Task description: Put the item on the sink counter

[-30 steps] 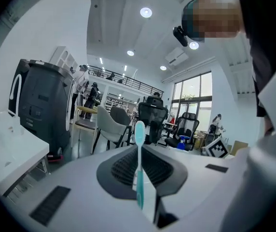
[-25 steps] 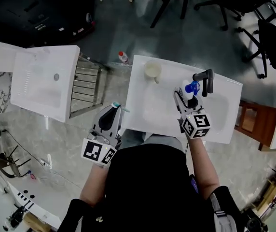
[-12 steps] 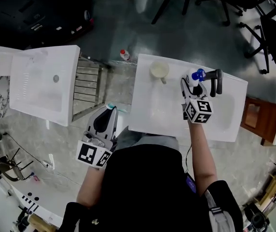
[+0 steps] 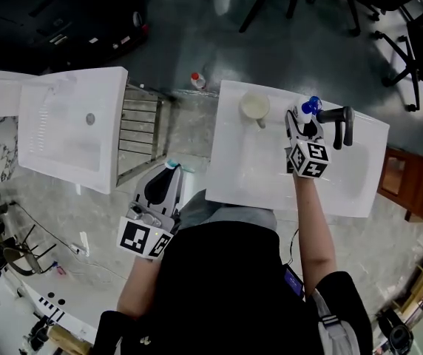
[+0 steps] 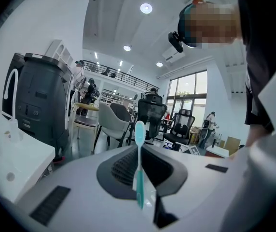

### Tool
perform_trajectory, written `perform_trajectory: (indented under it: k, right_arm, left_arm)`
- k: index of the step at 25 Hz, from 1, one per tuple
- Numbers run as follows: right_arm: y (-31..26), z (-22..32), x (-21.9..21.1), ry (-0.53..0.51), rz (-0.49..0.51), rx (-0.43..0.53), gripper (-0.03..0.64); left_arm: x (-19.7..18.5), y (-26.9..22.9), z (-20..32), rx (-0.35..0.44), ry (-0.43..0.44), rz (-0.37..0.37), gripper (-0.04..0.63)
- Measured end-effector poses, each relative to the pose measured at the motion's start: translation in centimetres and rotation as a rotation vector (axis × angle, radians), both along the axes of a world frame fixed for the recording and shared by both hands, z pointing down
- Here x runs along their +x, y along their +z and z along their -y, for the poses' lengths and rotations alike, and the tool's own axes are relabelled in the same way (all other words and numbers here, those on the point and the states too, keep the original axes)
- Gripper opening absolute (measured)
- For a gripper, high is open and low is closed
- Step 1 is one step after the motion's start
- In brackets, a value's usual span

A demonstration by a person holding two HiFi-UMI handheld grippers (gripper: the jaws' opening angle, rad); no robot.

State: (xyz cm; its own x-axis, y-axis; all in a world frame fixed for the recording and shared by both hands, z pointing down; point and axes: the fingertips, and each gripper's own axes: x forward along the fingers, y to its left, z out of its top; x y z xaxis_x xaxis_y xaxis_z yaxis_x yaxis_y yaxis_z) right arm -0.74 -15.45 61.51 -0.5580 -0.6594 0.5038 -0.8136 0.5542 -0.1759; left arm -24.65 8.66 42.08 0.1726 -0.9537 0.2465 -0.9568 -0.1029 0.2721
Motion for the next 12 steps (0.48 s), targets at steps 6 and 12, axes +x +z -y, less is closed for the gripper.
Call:
perform_trajectory:
  k: [6, 12]
  right_arm:
    - [1.3, 0.5, 0.1, 0.009, -0.021, 0.011, 0.212]
    - [1.7, 0.8, -0.1, -0.007, -0.031, 0.049, 0.213]
  left_arm:
    - [0.2, 0.3, -0.1, -0.008, 0.012, 0.007, 0.035]
    - [0.5, 0.3, -0.3, -0.009, 0.011, 0.008, 0.034]
